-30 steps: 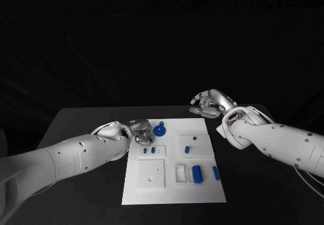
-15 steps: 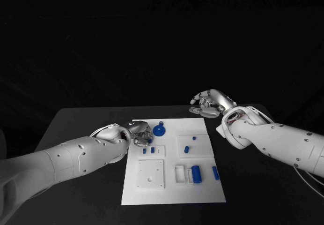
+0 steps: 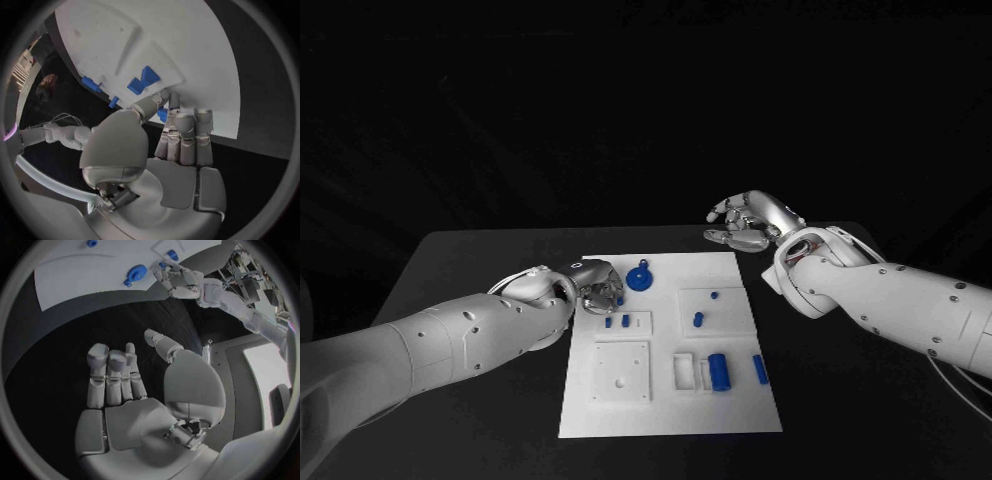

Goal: Assemble the parts on the task board

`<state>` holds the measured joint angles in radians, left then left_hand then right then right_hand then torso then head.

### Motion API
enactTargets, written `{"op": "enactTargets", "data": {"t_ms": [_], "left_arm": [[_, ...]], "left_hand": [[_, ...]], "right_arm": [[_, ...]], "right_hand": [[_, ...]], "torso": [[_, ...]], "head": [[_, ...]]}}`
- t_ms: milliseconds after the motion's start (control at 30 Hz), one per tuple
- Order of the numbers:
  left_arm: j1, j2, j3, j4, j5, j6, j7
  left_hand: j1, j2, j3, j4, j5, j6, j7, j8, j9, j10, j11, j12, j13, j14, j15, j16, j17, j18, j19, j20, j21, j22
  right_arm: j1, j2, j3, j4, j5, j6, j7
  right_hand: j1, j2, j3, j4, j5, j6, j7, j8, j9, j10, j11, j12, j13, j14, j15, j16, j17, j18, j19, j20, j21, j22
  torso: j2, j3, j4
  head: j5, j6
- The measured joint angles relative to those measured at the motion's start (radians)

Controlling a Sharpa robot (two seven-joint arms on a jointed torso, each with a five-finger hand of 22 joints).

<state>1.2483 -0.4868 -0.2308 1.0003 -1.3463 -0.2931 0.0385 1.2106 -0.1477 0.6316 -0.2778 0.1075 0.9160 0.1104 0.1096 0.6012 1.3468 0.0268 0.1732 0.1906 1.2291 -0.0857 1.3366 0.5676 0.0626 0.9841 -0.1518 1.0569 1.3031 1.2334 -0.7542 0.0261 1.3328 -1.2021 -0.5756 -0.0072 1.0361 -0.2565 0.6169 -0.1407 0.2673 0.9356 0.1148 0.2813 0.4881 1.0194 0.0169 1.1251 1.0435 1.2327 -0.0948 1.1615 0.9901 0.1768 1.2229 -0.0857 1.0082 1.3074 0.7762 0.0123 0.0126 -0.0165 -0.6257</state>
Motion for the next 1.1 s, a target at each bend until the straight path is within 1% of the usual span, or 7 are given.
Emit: {"op": "enactTargets", "data": {"t_ms": [267,400,433,633,700,833,1100], "left_arm": [[0.000,-0.015,0.001,-0.003,0.003,-0.003,-0.001],[-0.001,-0.033,0.004,-0.001,0.014,-0.010,-0.001],[-0.002,-0.038,0.006,0.001,0.020,-0.013,0.000],[-0.003,-0.084,0.039,0.024,0.103,-0.061,0.030],[-0.003,-0.102,0.063,0.040,0.148,-0.081,0.052],[-0.001,-0.142,0.096,0.085,0.249,-0.112,0.097],[0.009,-0.218,0.112,0.191,0.545,-0.117,0.156]], "left_hand": [[0.000,-0.008,0.000,0.000,0.000,-0.007,0.000,0.000,-0.004,-0.015,0.001,0.002,0.003,-0.002,-0.002,0.000,-0.002,0.008,-0.001,0.001,0.000,0.000],[0.000,-0.008,0.000,0.000,0.000,-0.007,0.000,0.000,-0.004,-0.028,0.003,0.001,-0.001,-0.006,0.002,0.000,-0.002,0.008,-0.002,0.002,0.000,0.000],[0.004,-0.012,0.000,0.000,0.000,-0.007,0.008,0.000,-0.004,-0.057,0.011,-0.016,-0.007,-0.018,0.010,-0.005,-0.006,0.008,-0.007,0.007,-0.004,0.000],[0.010,-0.018,0.019,0.007,0.000,0.013,0.035,0.021,-0.002,-0.083,0.021,-0.034,-0.014,-0.051,0.036,-0.044,-0.025,0.008,-0.023,0.012,-0.023,-0.006],[0.010,-0.018,0.024,0.012,0.000,0.017,0.038,0.029,-0.001,-0.094,0.032,-0.034,-0.013,-0.068,0.041,-0.072,-0.039,0.007,-0.039,0.017,-0.038,-0.012],[-0.021,-0.032,0.014,0.030,-0.012,0.015,0.040,0.033,-0.002,-0.105,0.042,-0.034,-0.010,-0.084,0.045,-0.117,-0.062,0.006,-0.064,0.025,-0.068,-0.025],[-0.072,-0.018,-0.023,0.056,-0.018,0.009,0.045,0.046,-0.005,-0.114,0.050,-0.022,-0.002,-0.114,0.052,-0.219,-0.108,0.006,-0.103,0.038,-0.134,-0.057]], "right_arm": [[0.000,-0.001,0.000,-0.015,-0.001,0.027,-0.001],[0.000,-0.001,-0.001,-0.037,-0.006,0.065,-0.003],[-0.001,-0.001,-0.001,-0.041,-0.010,0.077,-0.003],[-0.015,0.002,-0.007,-0.076,-0.077,0.162,-0.004],[-0.020,0.004,-0.011,-0.086,-0.117,0.187,-0.005],[-0.030,0.005,-0.016,-0.096,-0.205,0.228,-0.012],[-0.043,0.018,-0.041,-0.100,-0.350,0.278,-0.032]], "right_hand": [[0.000,0.000,0.004,-0.010,-0.005,-0.027,0.023,-0.010,-0.001,-0.027,0.011,-0.092,-0.076,-0.032,0.017,-0.043,-0.018,0.000,-0.037,0.022,-0.044,0.000],[0.001,0.001,0.009,-0.014,-0.008,-0.035,0.025,-0.010,-0.001,-0.037,0.013,-0.121,-0.098,-0.039,0.017,-0.048,-0.023,0.000,-0.043,0.025,-0.052,0.000],[0.020,0.005,0.035,-0.026,-0.018,-0.055,0.034,-0.017,-0.003,-0.086,0.025,-0.247,-0.182,-0.054,0.033,-0.061,-0.030,0.000,-0.058,0.028,-0.067,-0.004],[0.058,0.016,0.103,-0.054,-0.056,-0.052,0.051,-0.010,0.000,-0.093,0.053,-0.547,-0.414,-0.047,0.051,-0.065,-0.039,0.001,-0.051,0.033,-0.075,-0.009],[0.076,0.022,0.127,-0.067,-0.067,-0.046,0.053,-0.002,0.006,-0.057,0.057,-0.636,-0.484,-0.038,0.058,-0.062,-0.042,0.001,-0.036,0.033,-0.075,-0.010],[0.079,0.021,0.152,-0.080,-0.079,-0.020,0.044,0.013,0.010,0.004,0.065,-0.777,-0.594,-0.020,0.067,-0.054,-0.050,0.000,-0.012,0.030,-0.075,-0.010],[0.090,0.010,0.161,-0.074,-0.117,-0.015,0.044,0.014,0.003,0.055,0.071,-0.883,-0.677,-0.012,0.070,-0.048,-0.063,-0.001,-0.003,0.032,-0.082,-0.010]], "torso": [[0.000,0.0001,0.0000],[0.000,0.0003,-0.0006],[0.000,0.0003,-0.0006],[-0.001,0.0005,-0.0007],[-0.001,0.0007,-0.0007],[-0.001,0.0011,0.0006],[-0.001,0.0016,0.0018]], "head": [[-0.001,0.002],[-0.002,0.005],[-0.003,0.005],[-0.012,0.011],[-0.018,0.012],[-0.029,0.015],[-0.034,0.018]]}}
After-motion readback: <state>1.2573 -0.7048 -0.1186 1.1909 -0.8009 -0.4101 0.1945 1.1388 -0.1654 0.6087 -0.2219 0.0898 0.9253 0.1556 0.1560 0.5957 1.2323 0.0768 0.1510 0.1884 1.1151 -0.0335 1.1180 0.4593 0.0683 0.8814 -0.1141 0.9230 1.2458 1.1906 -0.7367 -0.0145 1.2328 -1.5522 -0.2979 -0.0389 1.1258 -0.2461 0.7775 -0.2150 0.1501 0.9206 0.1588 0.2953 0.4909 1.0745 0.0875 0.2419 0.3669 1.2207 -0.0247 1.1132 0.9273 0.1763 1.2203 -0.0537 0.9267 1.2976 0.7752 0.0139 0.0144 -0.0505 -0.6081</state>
